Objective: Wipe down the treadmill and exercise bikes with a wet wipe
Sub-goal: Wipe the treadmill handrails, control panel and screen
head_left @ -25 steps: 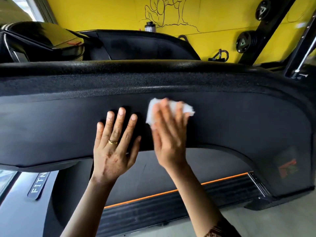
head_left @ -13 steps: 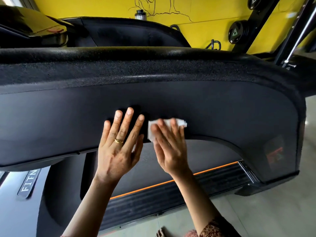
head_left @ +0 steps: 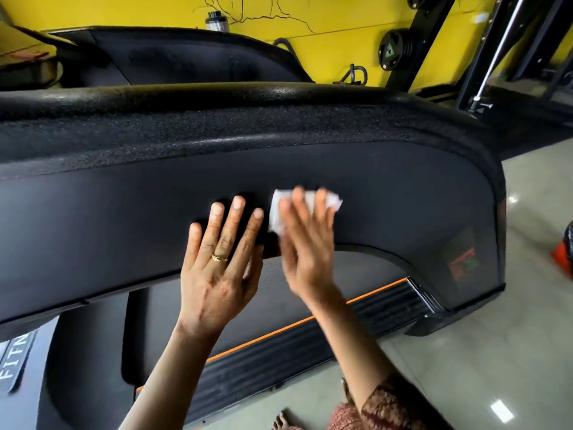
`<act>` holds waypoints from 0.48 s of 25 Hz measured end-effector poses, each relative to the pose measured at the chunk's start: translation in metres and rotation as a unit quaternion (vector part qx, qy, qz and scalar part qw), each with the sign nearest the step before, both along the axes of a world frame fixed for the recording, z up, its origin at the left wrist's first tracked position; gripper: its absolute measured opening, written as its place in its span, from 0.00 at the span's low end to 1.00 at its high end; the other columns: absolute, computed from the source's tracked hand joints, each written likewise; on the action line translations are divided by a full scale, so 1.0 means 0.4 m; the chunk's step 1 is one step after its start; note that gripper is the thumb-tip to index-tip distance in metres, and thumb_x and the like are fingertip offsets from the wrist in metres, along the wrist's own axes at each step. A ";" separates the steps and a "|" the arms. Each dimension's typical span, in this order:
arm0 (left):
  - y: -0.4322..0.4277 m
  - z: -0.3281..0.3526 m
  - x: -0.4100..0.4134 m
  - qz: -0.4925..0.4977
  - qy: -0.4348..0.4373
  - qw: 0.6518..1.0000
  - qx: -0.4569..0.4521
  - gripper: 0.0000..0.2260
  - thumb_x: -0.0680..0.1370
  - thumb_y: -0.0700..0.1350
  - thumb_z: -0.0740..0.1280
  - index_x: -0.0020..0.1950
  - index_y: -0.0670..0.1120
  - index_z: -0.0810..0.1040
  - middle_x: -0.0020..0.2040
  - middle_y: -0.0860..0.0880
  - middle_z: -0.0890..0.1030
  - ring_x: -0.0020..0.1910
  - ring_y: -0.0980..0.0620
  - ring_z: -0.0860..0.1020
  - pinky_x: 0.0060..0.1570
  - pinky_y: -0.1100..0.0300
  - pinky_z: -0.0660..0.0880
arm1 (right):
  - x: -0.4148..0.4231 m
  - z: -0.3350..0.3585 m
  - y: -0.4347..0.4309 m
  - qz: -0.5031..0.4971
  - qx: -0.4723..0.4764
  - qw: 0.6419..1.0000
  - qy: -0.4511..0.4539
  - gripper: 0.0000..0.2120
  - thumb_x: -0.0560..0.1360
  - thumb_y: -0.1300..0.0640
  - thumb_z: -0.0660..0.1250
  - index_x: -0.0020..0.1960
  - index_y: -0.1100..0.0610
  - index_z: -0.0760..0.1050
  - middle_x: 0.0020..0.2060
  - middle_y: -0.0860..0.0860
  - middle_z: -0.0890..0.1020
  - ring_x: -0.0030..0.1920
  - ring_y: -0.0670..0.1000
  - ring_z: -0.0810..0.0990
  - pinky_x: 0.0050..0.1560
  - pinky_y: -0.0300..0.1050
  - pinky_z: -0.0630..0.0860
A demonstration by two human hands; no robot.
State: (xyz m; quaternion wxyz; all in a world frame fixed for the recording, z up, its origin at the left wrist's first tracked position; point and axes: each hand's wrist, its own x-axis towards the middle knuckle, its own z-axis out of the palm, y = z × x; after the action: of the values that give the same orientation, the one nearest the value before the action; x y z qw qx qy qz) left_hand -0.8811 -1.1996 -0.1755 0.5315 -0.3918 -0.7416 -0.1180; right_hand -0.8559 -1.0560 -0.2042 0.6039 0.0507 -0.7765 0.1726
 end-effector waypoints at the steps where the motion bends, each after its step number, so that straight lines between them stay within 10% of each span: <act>1: 0.001 0.002 -0.001 0.001 0.001 1.000 0.002 0.21 0.79 0.44 0.64 0.71 0.44 0.66 0.78 0.50 0.49 0.77 0.49 0.51 0.73 0.51 0.51 | -0.006 0.056 0.047 -0.012 -0.031 0.999 0.024 0.19 0.83 0.56 0.51 0.73 0.57 0.63 0.75 0.48 0.55 0.76 0.52 0.49 0.74 0.54 0.48; 6: 0.024 0.004 0.001 -0.005 0.014 1.000 0.004 0.21 0.78 0.44 0.65 0.71 0.44 0.67 0.78 0.49 0.50 0.77 0.49 0.52 0.72 0.51 0.52 | 0.015 -0.005 0.080 -0.071 -0.344 0.933 0.072 0.21 0.83 0.58 0.51 0.73 0.65 0.56 0.73 0.60 0.58 0.75 0.60 0.52 0.75 0.60 0.49; 10: 0.062 0.016 -0.010 -0.022 0.024 0.999 -0.006 0.22 0.78 0.45 0.65 0.71 0.45 0.67 0.78 0.48 0.51 0.76 0.49 0.53 0.73 0.51 0.50 | 0.011 -0.010 0.028 -0.013 -0.061 0.998 0.013 0.23 0.83 0.56 0.48 0.77 0.52 0.50 0.76 0.45 0.50 0.76 0.53 0.48 0.75 0.55 0.46; 12: 0.073 0.020 -0.010 -0.022 0.032 0.999 -0.004 0.22 0.78 0.46 0.65 0.71 0.46 0.67 0.78 0.48 0.52 0.76 0.49 0.53 0.73 0.51 0.50 | -0.005 0.045 0.124 -0.047 -0.146 0.987 0.051 0.22 0.83 0.56 0.49 0.76 0.59 0.53 0.75 0.52 0.54 0.76 0.53 0.49 0.75 0.53 0.47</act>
State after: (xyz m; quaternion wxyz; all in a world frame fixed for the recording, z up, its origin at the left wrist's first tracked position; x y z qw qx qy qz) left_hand -0.8853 -1.1703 -0.1677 0.5509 -0.4140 -0.7157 -0.1137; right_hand -0.8580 -1.0065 -0.1863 0.6514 -0.0654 -0.7124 0.2527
